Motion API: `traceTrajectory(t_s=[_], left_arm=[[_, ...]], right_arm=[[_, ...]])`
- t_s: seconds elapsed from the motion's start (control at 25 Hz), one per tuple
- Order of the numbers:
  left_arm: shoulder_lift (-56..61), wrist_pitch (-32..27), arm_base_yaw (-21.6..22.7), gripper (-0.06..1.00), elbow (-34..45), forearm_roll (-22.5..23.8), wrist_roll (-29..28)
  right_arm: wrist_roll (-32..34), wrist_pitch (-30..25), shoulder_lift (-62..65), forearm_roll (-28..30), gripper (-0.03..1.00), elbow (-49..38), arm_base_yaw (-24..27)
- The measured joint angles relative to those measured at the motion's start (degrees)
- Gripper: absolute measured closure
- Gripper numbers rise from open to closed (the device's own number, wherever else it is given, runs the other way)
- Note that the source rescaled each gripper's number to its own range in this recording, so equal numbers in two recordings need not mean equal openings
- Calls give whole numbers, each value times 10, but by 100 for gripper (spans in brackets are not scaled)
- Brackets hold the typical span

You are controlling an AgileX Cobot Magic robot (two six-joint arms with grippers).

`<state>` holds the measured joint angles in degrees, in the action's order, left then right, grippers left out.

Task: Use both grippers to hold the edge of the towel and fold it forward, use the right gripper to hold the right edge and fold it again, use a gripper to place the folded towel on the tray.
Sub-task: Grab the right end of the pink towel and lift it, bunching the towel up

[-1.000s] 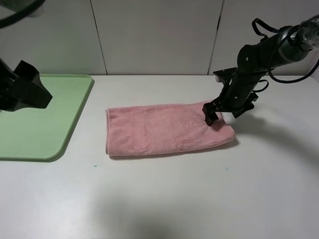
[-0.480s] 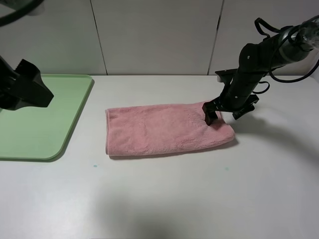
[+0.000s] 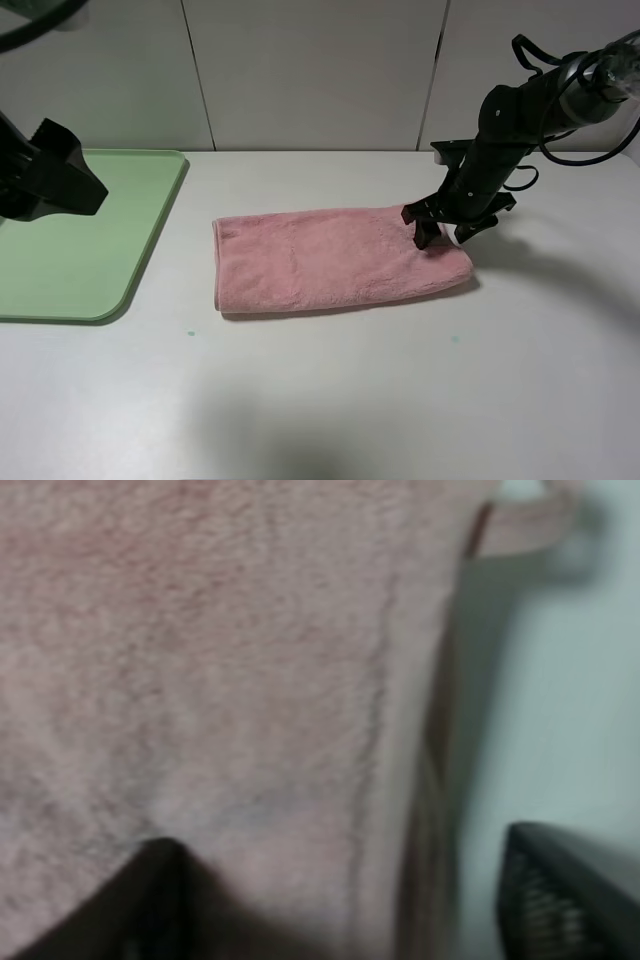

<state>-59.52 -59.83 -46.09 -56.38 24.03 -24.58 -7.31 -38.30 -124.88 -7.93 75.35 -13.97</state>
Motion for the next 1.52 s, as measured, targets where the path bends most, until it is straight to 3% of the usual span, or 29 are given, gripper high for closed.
traceTrajectory(t_s=[0.32, 0.84, 1.52], left_arm=[[0, 0, 0, 4, 0, 0, 1], [0, 0, 0, 4, 0, -1, 1], [0, 0, 0, 4, 0, -1, 1]], right_arm=[[4, -4, -1, -38, 89, 2, -3], [9, -13, 11, -19, 90, 3, -5], [67, -133, 118, 90, 90, -8, -5]])
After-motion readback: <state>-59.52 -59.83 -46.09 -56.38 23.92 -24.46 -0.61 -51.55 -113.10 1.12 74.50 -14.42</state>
